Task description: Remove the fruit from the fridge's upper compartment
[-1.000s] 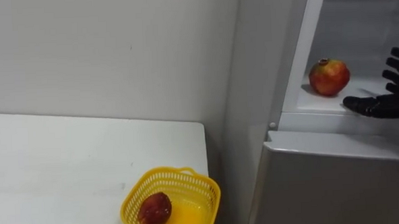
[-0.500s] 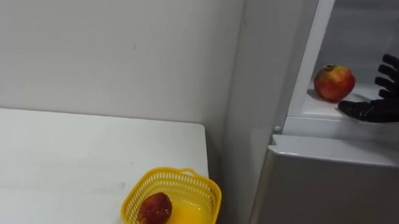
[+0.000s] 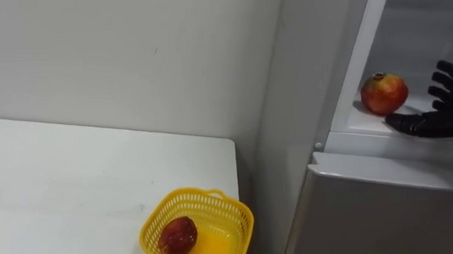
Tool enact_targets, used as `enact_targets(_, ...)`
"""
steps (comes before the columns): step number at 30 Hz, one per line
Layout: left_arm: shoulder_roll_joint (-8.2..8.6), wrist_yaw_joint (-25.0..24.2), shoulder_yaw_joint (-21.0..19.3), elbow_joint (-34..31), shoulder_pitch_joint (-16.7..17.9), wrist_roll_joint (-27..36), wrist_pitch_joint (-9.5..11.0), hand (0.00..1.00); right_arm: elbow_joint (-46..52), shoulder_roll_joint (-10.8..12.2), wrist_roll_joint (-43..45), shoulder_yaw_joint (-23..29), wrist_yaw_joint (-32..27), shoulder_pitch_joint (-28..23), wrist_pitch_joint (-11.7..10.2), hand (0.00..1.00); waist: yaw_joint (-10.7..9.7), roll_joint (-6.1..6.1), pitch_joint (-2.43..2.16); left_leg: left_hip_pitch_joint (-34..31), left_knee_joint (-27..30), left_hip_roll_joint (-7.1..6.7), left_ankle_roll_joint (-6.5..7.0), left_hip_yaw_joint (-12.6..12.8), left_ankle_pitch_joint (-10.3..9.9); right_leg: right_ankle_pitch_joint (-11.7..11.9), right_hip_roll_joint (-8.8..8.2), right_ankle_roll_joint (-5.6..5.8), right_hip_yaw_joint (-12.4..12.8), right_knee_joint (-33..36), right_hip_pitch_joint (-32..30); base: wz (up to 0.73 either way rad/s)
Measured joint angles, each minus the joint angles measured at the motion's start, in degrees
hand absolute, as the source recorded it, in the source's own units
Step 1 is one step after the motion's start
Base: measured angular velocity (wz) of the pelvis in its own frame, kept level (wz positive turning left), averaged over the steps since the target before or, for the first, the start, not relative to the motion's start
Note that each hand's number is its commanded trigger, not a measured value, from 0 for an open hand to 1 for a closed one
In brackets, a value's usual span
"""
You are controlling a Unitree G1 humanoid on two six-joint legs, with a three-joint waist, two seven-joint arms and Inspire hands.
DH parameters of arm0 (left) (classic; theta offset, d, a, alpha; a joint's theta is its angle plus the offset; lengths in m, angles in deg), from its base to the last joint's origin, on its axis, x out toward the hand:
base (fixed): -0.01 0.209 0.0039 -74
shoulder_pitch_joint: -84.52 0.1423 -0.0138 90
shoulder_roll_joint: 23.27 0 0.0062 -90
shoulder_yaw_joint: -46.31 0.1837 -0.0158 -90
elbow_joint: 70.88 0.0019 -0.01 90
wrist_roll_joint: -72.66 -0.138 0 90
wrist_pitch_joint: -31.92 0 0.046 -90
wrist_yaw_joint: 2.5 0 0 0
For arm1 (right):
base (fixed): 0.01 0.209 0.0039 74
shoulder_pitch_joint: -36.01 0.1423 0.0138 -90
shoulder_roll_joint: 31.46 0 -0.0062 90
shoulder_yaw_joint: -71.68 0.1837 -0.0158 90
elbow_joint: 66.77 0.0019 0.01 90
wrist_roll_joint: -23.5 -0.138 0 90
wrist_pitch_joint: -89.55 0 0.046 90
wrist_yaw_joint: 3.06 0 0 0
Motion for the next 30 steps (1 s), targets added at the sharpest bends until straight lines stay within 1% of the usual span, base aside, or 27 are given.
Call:
enact_targets(4, 0.02, 0.10, 0.01, 0.29, 0.14, 0.01, -0.12, 0.00, -0.87, 0.00, 0.87, 0.01, -0.73, 0.05, -0.02, 0.00, 0.57, -0.31, 0.20, -0.25, 0.36, 0.02, 0.01, -0.08, -0.01, -0.01, -0.06, 0.00, -0.01, 0.47, -0.19, 0.00)
enact_targets(6, 0.02, 0.12, 0.00, 0.29, 0.25, 0.01, -0.34, 0.00, -2.02, -0.01, 1.19, 0.01, -1.81, 0.36, -0.02, 0.00, 1.33, -0.37, 0.26, -0.31, 0.35, 0.02, 0.02, -0.08, -0.02, -0.03, -0.07, -0.03, -0.01, 0.49, -0.23, 0.00)
enact_targets(8, 0.02, 0.11, 0.02, 0.27, 0.25, 0.01, -0.44, 0.00, -2.32, -0.01, 1.61, -0.15, -2.21, 0.54, 0.05, 0.00, 1.66, -0.44, 0.32, -0.38, 0.45, 0.01, 0.01, -0.10, -0.02, -0.23, -0.18, -0.15, -0.06, 0.60, -0.45, 0.00)
enact_targets(17, 0.04, -0.04, 0.14, 0.29, 0.82, 0.01, -0.46, 0.00, -2.31, -0.01, 2.19, -0.19, -2.10, 0.64, -0.15, 0.00, 1.78, -0.34, 0.33, -0.64, 0.61, 0.01, -0.16, -0.51, 0.11, -0.31, -0.18, -0.28, -0.47, 0.68, -0.50, 0.01)
enact_targets(20, 0.03, 0.05, 0.14, 0.24, 0.77, -0.01, -0.12, 0.00, -2.34, -0.01, 2.05, -0.24, -2.11, 0.64, -0.26, 0.00, 2.06, -0.17, 0.41, -0.52, 0.59, 0.02, -0.16, -0.45, 0.11, -0.30, -0.18, -0.28, -0.43, 0.67, -0.40, 0.00)
enact_targets(25, 0.04, -0.11, 0.19, 0.64, 0.84, -0.01, -0.08, 0.00, -2.33, -0.02, 1.76, -0.13, -1.56, 0.64, -1.29, 0.00, 2.41, 0.26, 0.53, -0.57, 0.59, 0.02, -0.16, -0.47, 0.10, -0.39, -0.18, -0.36, -0.53, 0.65, -0.43, 0.00)
enact_targets(27, 0.04, -0.66, 0.19, 1.27, 0.74, -0.01, -0.07, 0.00, -2.33, -0.03, 1.77, -0.14, -1.44, 0.76, -1.85, 0.00, 2.57, 0.62, 0.53, -0.59, 0.59, 0.02, -0.17, -0.47, 0.10, -0.40, -0.18, -0.37, -0.56, 0.66, -0.45, 0.00)
enact_targets(30, 0.04, -0.96, 0.19, 1.59, 0.77, 0.02, -0.10, 0.00, -2.35, -0.03, 1.94, -0.17, -1.44, 1.01, -1.91, 0.00, 2.90, 0.75, 0.56, -0.55, 0.54, 0.04, -0.18, -0.43, 0.11, -0.41, -0.18, -0.39, -0.49, 0.73, -0.47, 0.00)
